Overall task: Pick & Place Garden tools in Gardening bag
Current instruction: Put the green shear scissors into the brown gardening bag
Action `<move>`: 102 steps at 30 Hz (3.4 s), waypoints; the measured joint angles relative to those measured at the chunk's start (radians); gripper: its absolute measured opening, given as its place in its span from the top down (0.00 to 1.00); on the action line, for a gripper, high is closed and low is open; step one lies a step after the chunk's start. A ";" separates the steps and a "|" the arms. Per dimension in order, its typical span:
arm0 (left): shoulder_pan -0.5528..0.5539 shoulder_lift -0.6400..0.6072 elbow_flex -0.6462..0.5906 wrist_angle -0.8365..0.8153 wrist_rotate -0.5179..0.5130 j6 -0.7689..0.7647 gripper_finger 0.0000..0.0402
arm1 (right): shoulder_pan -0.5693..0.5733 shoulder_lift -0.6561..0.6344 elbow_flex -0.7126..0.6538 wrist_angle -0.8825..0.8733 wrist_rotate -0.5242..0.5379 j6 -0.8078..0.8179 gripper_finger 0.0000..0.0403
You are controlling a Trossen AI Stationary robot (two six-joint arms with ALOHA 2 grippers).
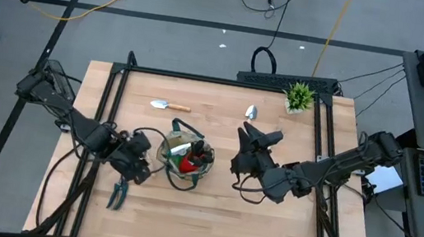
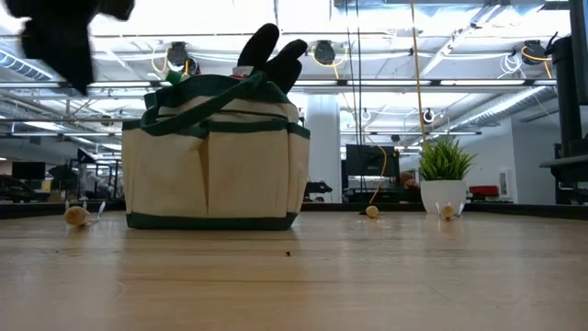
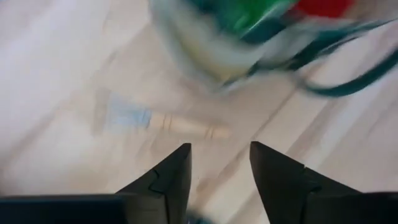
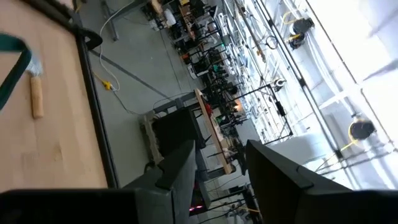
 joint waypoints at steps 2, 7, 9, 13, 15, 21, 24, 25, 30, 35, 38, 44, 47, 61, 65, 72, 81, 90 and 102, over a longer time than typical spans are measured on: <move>-0.014 0.000 0.000 -0.052 0.031 -0.091 0.61 | -0.010 -0.021 0.000 -0.003 0.002 0.047 0.67; -0.070 0.000 0.000 -0.073 0.001 -0.166 0.65 | -0.036 -0.108 0.000 -0.110 0.000 0.195 0.67; -0.092 0.000 0.000 -0.073 -0.027 -0.184 0.67 | -0.041 -0.153 -0.006 -0.211 -0.011 0.310 0.67; -0.128 0.000 0.000 -0.076 -0.072 -0.213 0.67 | -0.048 -0.270 -0.055 -0.417 -0.187 0.624 0.67; -0.141 0.000 0.000 -0.076 -0.091 -0.226 0.67 | -0.062 -0.326 -0.086 -0.518 -0.318 0.794 0.67; -0.158 0.000 0.000 -0.076 -0.104 -0.237 0.67 | -0.117 -0.456 -0.199 -0.688 -0.524 1.151 0.67; -0.160 0.000 0.000 -0.076 -0.104 -0.237 0.67 | -0.135 -0.501 -0.265 -0.704 -0.601 1.255 0.67; -0.160 0.000 0.000 -0.076 -0.103 -0.238 0.67 | -0.140 -0.513 -0.288 -0.706 -0.624 1.279 0.67; -0.160 0.000 0.000 -0.075 -0.058 -0.288 0.67 | -0.164 -0.563 -0.405 -0.714 -0.761 1.342 0.67; -0.161 0.000 0.000 -0.076 0.115 -0.369 0.67 | -0.200 -0.599 -0.515 -0.716 -0.873 1.483 0.67; -0.177 0.000 0.000 -0.076 0.185 -0.442 0.67 | -0.212 -0.614 -0.562 -0.714 -0.922 1.522 0.67; -0.243 0.000 0.000 -0.086 0.195 -0.596 0.67 | -0.234 -0.631 -0.609 -0.709 -0.924 1.564 0.67; -0.284 0.001 0.000 -0.099 0.197 -0.687 0.65 | -0.243 -0.636 -0.624 -0.692 -0.924 1.563 0.67; -0.429 0.182 0.000 -0.086 0.291 -0.905 0.29 | -0.249 -0.637 -0.626 -0.687 -0.923 1.548 0.66; -0.446 0.239 -0.001 -0.079 0.324 -0.947 0.28 | -0.249 -0.637 -0.626 -0.687 -0.923 1.548 0.66; -0.469 0.288 -0.032 -0.042 0.326 -1.012 0.27 | -0.249 -0.637 -0.626 -0.688 -0.924 1.549 0.66; -0.465 0.280 -0.237 0.224 0.378 -1.032 0.27 | -0.248 -0.636 -0.626 -0.688 -0.979 1.551 0.66; -0.464 0.269 -0.299 0.341 0.370 -1.001 0.41 | -0.248 -0.636 -0.626 -0.688 -0.977 1.552 0.67; -0.465 0.268 -0.308 0.360 0.327 -0.975 0.71 | -0.248 -0.636 -0.626 -0.688 -0.976 1.552 0.67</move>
